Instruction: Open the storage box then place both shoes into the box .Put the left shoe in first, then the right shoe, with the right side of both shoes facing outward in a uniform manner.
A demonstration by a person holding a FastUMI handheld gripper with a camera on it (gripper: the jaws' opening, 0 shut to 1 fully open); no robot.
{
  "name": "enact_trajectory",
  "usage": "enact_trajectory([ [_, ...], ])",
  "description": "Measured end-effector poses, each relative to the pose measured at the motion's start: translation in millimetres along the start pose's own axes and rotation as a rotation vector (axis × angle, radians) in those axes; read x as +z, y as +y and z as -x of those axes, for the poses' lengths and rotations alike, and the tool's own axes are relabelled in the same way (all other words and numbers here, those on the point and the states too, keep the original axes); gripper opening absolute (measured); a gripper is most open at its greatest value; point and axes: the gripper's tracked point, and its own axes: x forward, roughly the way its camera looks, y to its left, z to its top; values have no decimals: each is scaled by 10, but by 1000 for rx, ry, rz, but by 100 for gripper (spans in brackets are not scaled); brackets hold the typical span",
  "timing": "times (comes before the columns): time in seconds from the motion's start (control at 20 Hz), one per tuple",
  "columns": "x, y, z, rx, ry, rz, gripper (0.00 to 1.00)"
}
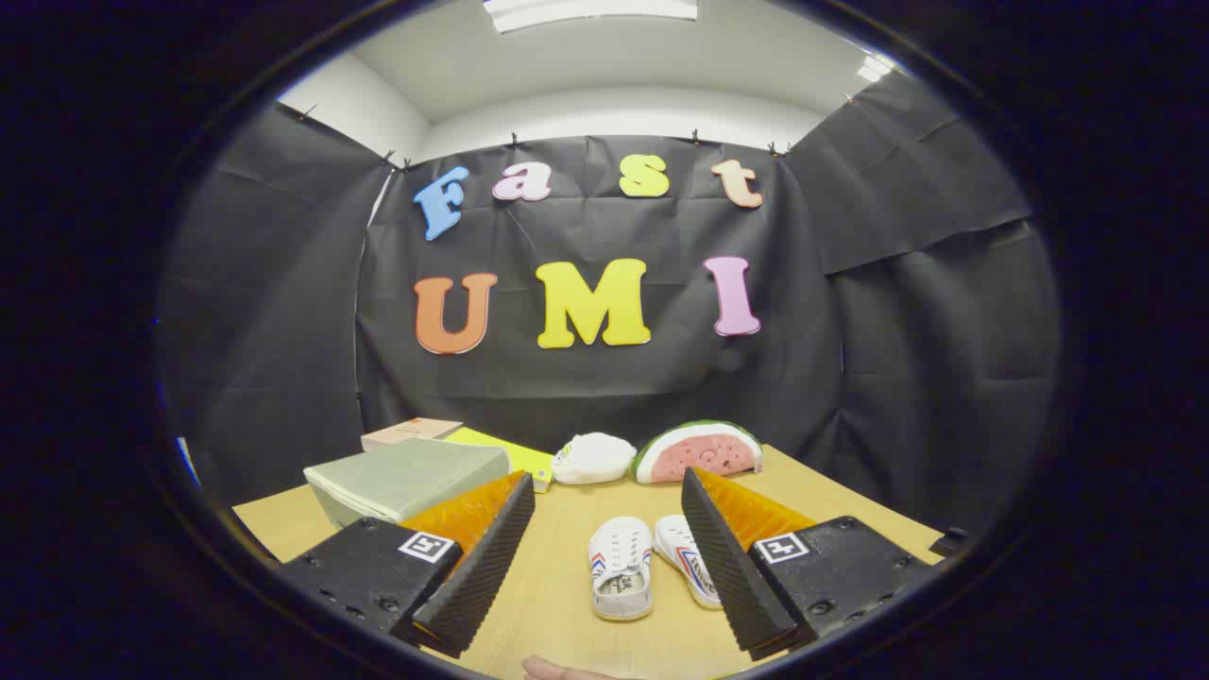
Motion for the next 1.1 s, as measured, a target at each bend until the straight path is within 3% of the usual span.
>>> enact_trajectory([
  [0.7, -44, -170, -54, -28, -19, 16, 100],
  [1.1, -81, -88, -362, 74, 33, -35, 100],
])
